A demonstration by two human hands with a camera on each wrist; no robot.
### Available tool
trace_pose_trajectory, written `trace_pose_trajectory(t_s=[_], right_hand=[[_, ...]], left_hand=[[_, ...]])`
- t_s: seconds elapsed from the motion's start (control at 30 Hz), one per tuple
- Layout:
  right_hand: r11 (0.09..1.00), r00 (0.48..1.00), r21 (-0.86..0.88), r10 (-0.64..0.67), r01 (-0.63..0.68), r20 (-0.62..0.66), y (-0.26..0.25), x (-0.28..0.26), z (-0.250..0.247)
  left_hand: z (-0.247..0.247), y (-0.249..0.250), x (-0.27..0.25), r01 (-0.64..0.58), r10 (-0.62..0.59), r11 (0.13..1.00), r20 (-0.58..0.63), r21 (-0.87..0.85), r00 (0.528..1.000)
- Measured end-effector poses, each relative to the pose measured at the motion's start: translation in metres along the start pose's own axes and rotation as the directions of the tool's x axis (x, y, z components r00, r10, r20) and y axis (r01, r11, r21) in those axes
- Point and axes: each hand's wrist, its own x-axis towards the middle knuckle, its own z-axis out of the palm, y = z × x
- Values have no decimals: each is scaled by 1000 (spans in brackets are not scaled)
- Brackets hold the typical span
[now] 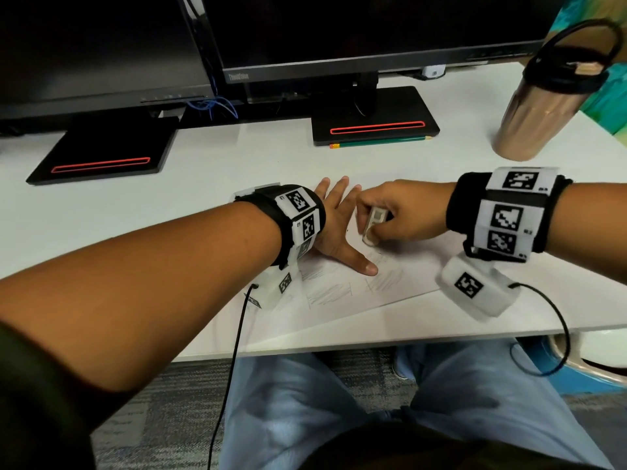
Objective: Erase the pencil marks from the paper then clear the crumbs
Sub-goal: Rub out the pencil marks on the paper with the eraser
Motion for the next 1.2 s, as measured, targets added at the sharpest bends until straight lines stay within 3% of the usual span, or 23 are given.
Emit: trace_pose_trajectory(t_s=[0.07, 0.2, 0.33, 0.47, 0.63, 0.77, 0.83, 0.97, 1.1, 1.2], right_hand=[[1000, 999, -21, 14, -14, -43, 2, 1, -2], [999, 1000, -41, -21, 22, 21, -3, 2, 0], [999, 997, -50, 16, -20, -70, 2, 3, -4], [1000, 1000, 17, 1, -1, 9, -6, -3, -1], [974, 976, 195, 145, -113, -161, 7, -6, -35], [965, 968, 236, 164, -117, -189, 3, 1, -35], [968, 974, 208, 174, -142, -144, -1, 7, -27], [981, 971, -66, 166, -180, -172, -1, 16, -6], [994, 992, -16, 106, -108, -66, -5, 13, -2], [989, 984, -60, 130, -138, -124, -2, 14, -7]], left_hand=[[0, 0, 0, 6, -6, 1000, -4, 5, 1000], [0, 0, -2, 3, -3, 1000, 3, -11, 1000], [-1, 0, -2, 6, -6, 1000, -4, -11, 1000], [-2, 2, -7, -7, 7, 1000, 15, -3, 1000], [0, -6, -17, -21, 22, 998, 6, -54, 1000], [-2, -3, -17, -52, 48, 997, -56, -63, 997], [-2, 0, -13, -69, 66, 996, -56, -49, 996], [0, 4, -8, -56, 55, 998, -27, -25, 998], [-2, 5, -8, -43, 43, 999, 6, 2, 999], [-2, 6, -7, -37, 37, 999, -11, 9, 999]])
